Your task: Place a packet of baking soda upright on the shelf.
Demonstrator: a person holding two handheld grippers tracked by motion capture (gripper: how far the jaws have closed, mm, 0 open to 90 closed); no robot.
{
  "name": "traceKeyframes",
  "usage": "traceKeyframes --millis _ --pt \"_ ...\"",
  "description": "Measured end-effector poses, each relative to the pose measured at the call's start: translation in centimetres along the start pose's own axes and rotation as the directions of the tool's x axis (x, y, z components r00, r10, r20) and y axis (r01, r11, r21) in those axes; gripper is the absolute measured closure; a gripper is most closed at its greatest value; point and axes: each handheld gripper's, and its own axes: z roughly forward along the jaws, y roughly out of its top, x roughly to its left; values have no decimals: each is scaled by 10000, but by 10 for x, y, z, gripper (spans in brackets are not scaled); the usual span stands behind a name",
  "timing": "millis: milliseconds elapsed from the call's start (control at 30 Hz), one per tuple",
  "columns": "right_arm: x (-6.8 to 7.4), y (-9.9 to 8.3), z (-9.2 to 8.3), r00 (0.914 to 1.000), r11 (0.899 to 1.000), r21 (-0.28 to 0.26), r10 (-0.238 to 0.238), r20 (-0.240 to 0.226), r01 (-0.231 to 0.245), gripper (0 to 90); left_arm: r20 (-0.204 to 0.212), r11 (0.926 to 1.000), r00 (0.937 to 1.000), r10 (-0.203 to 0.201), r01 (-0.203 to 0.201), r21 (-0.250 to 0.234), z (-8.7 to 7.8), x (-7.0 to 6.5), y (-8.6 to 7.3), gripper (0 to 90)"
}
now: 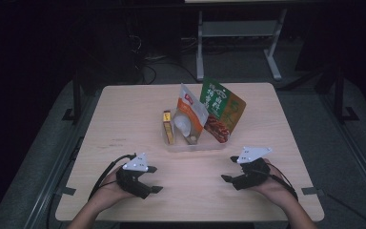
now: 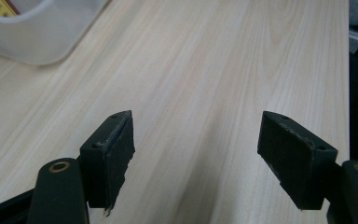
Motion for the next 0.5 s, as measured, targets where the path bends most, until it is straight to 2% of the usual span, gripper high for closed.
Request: traceKeyframes --millis 67,200,500 --pt "2 0 3 9999 9997 192 -147 -50 147 248 -17 9995 9998 179 -179 243 2 0 -1 259" --pt "4 -1 6 9995 9985 461 -296 -137 303 248 1 9989 9996 268 -268 396 7 -1 -1 245" --pt "4 -1 5 9993 9990 347 -289 -232 297 247 80 9984 9995 317 -320 471 10 -3 0 233"
